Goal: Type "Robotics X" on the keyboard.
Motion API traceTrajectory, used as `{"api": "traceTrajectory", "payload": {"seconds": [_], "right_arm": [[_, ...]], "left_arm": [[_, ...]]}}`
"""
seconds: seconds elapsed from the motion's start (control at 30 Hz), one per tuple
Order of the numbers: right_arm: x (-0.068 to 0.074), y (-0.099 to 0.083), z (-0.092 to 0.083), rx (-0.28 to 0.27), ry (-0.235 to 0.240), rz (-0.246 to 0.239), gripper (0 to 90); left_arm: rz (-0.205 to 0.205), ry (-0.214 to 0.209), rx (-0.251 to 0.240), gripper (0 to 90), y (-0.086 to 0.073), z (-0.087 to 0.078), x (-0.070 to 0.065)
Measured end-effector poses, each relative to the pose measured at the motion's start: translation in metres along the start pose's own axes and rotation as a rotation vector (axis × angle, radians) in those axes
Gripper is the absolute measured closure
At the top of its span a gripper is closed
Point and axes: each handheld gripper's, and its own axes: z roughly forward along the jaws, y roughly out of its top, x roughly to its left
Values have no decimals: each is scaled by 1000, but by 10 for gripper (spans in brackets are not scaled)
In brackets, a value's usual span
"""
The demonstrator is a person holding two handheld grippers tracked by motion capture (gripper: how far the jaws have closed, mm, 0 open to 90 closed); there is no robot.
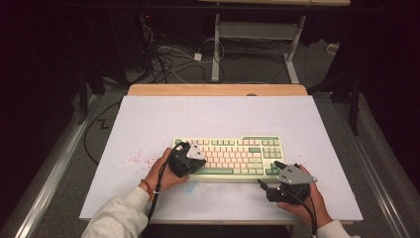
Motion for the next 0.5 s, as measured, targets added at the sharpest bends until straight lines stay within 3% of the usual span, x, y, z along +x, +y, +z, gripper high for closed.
{"api": "traceTrajectory", "payload": {"seconds": [0.3,0.5], "right_arm": [[0,0,-1,-6,-2,-1,206],[-1,1,-2,-10,-3,-3,205]], "left_arm": [[30,32,-31,815,-1,-11,-2],[46,91,-73,631,-10,-22,-4]]}}
